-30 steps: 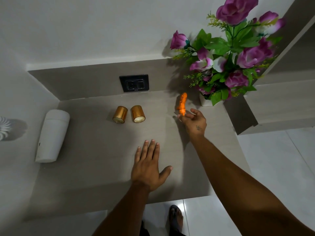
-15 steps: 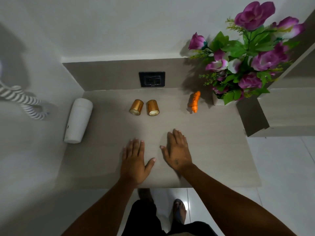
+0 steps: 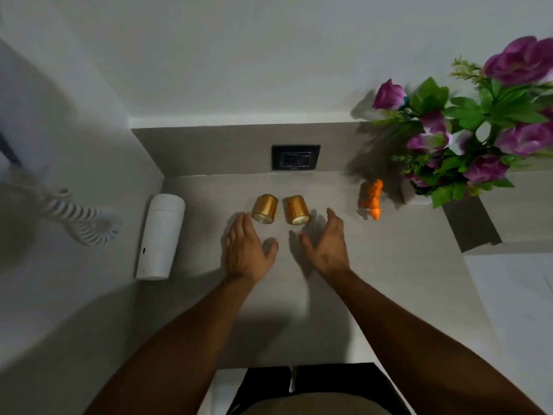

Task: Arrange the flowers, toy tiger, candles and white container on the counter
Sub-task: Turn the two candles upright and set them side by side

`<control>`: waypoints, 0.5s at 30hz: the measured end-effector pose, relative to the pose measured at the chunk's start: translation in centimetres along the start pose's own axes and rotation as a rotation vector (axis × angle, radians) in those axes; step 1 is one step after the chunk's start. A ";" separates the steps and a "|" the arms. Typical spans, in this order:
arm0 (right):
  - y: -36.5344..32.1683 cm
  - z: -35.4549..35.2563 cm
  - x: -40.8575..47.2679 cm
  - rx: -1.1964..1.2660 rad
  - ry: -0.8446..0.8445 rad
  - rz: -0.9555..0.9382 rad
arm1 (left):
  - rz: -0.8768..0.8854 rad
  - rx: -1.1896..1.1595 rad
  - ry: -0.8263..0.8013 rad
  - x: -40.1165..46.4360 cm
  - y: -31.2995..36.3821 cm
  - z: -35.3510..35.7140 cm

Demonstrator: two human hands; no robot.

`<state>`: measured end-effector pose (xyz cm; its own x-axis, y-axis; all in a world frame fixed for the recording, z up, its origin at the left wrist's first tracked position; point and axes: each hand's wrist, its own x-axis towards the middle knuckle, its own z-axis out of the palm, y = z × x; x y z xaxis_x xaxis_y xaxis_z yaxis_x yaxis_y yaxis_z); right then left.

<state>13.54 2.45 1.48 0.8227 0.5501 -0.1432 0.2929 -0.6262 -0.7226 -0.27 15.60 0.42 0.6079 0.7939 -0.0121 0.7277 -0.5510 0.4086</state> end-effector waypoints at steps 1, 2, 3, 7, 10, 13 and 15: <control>-1.2 0.3 1.2 0.005 -0.005 0.031 | -0.027 -0.044 0.026 1.5 0.5 -0.5; -2.2 0.7 2.2 0.006 -0.018 0.062 | -0.062 -0.094 0.044 2.6 1.0 -0.8; -3.0 1.2 2.9 0.006 -0.031 0.093 | -0.097 -0.140 0.054 3.4 1.6 -0.9; -4.4 2.8 4.7 -0.034 -0.027 0.169 | -0.194 -0.246 0.055 4.7 3.2 -0.4; -4.2 3.2 5.5 -0.037 -0.004 0.167 | -0.183 -0.263 0.052 5.2 3.3 0.4; -3.6 2.6 6.2 0.034 0.005 0.174 | -0.171 -0.316 0.051 5.7 2.8 0.6; -3.2 2.0 6.8 0.058 0.039 0.168 | -0.143 -0.374 0.077 6.1 2.4 0.5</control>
<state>17.26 9.32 1.50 0.8762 0.4182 -0.2394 0.1224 -0.6736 -0.7289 5.39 19.00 0.87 0.4733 0.8804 -0.0300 0.6285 -0.3136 0.7117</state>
